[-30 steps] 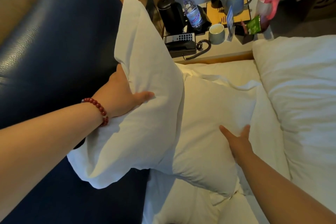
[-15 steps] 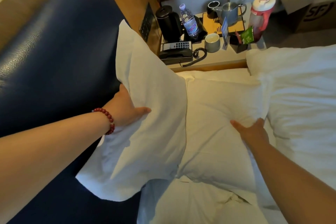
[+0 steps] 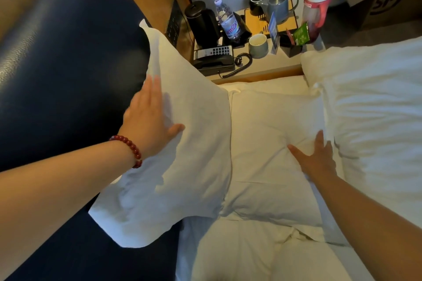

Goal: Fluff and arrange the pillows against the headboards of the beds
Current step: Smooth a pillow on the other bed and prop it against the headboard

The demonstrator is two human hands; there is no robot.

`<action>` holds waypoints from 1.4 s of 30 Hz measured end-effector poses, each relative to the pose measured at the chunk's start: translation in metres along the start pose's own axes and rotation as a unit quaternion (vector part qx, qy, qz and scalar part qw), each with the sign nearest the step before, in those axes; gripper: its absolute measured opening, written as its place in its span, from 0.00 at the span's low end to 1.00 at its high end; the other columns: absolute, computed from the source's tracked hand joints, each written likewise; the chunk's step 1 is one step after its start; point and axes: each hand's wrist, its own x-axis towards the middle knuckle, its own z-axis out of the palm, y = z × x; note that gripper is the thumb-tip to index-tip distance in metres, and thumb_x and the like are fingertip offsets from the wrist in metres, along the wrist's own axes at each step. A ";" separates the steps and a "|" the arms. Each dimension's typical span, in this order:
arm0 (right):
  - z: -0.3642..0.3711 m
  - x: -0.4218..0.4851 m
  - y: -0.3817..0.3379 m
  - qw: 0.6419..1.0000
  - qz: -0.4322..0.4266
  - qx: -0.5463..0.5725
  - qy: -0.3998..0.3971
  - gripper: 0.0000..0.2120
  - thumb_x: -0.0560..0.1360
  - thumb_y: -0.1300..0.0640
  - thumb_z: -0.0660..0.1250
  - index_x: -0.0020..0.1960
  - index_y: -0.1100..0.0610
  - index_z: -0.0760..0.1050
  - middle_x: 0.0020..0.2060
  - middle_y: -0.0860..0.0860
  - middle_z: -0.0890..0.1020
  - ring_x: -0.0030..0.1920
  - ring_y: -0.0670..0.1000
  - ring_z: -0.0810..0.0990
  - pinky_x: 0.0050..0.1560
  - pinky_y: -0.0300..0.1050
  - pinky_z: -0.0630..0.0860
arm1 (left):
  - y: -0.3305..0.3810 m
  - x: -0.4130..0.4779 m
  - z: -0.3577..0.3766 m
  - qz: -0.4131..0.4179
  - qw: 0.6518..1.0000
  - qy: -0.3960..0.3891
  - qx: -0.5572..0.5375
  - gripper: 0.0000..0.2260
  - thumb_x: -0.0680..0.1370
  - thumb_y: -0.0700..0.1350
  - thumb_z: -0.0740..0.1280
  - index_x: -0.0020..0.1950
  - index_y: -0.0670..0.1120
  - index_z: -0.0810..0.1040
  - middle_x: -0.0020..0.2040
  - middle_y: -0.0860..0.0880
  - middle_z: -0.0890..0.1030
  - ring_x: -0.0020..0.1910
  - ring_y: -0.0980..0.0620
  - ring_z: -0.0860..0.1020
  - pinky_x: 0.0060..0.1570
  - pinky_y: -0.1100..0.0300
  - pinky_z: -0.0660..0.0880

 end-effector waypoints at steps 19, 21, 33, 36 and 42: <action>0.020 -0.102 0.121 0.890 0.261 0.367 -0.073 0.69 0.44 0.15 0.63 0.73 0.59 0.66 0.66 0.57 0.75 0.59 0.60 0.76 0.57 0.51 0.70 | 0.105 -0.128 0.167 -0.118 0.899 -0.183 -0.380 0.10 0.80 0.50 0.65 0.59 0.50 0.78 0.59 0.50 0.79 0.52 0.55 0.75 0.48 0.68 0.69; 0.022 -0.104 0.126 0.902 0.247 0.348 -0.061 0.64 0.45 0.15 0.61 0.65 0.60 0.73 0.54 0.54 0.79 0.50 0.58 0.77 0.56 0.51 0.74 | 0.107 -0.159 0.210 -0.271 0.808 -0.173 -0.494 0.04 0.79 0.49 0.66 0.47 0.51 0.79 0.49 0.50 0.81 0.46 0.54 0.76 0.44 0.69 0.73; 0.040 -0.129 0.171 0.870 0.115 0.472 0.078 0.14 0.74 0.63 0.70 0.58 0.52 0.78 0.48 0.52 0.82 0.44 0.51 0.80 0.45 0.46 0.78 | 0.106 -0.183 0.319 -0.467 0.307 -0.110 -0.822 0.07 0.77 0.43 0.70 0.54 0.42 0.80 0.51 0.45 0.83 0.50 0.49 0.81 0.46 0.56 0.79; 0.041 -0.146 0.176 0.883 0.085 0.432 0.163 0.15 0.73 0.62 0.70 0.48 0.41 0.77 0.49 0.48 0.82 0.46 0.48 0.81 0.47 0.43 0.77 | 0.105 -0.190 0.329 -0.464 0.328 -0.070 -0.820 0.03 0.78 0.41 0.70 0.49 0.42 0.79 0.45 0.46 0.84 0.42 0.51 0.83 0.35 0.59 0.81; 0.034 -0.142 0.170 0.817 0.117 0.562 0.053 0.24 0.72 0.54 0.75 0.63 0.47 0.66 0.54 0.49 0.77 0.50 0.49 0.81 0.48 0.43 0.81 | 0.102 -0.224 0.347 -0.452 0.416 -0.065 -0.787 0.05 0.79 0.44 0.69 0.50 0.43 0.77 0.42 0.47 0.80 0.38 0.56 0.81 0.36 0.63 0.80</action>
